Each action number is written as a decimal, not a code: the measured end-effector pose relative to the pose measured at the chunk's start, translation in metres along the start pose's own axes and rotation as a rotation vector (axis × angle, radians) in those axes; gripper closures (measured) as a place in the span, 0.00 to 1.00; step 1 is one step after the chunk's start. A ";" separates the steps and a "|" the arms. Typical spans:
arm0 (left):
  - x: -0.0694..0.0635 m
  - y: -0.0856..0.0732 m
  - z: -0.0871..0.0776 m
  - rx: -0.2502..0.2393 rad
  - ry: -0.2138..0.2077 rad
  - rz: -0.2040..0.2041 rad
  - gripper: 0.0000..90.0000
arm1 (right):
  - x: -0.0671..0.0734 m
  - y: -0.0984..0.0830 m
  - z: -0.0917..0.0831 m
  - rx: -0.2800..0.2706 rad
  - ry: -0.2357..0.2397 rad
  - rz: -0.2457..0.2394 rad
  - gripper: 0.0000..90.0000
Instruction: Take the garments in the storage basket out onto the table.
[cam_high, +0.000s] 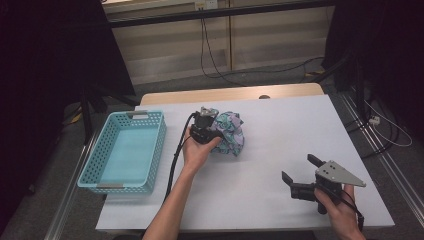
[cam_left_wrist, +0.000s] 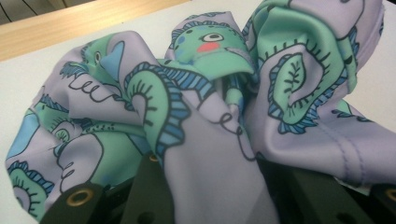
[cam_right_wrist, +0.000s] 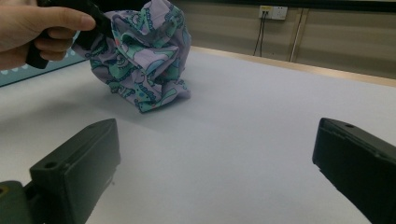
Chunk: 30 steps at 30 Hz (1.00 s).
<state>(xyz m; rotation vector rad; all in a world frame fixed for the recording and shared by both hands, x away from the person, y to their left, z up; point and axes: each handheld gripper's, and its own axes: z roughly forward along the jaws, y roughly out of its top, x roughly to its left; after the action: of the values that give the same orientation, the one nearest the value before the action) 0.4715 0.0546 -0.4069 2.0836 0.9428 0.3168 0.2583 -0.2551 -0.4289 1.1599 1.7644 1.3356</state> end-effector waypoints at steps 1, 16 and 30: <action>0.000 0.000 0.001 0.007 0.001 0.001 0.75 | 0.000 0.000 0.000 0.000 0.000 0.000 0.00; 0.005 -0.006 0.020 0.052 0.047 0.044 0.67 | 0.000 0.000 0.000 0.001 0.002 0.001 0.01; 0.005 -0.015 0.033 0.097 0.059 0.109 0.38 | -0.001 0.000 -0.001 -0.003 0.000 0.001 0.00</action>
<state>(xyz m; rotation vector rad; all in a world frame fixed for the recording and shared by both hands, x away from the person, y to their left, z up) 0.4841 0.0450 -0.4397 2.2300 0.8967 0.3986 0.2575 -0.2561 -0.4287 1.1588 1.7613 1.3381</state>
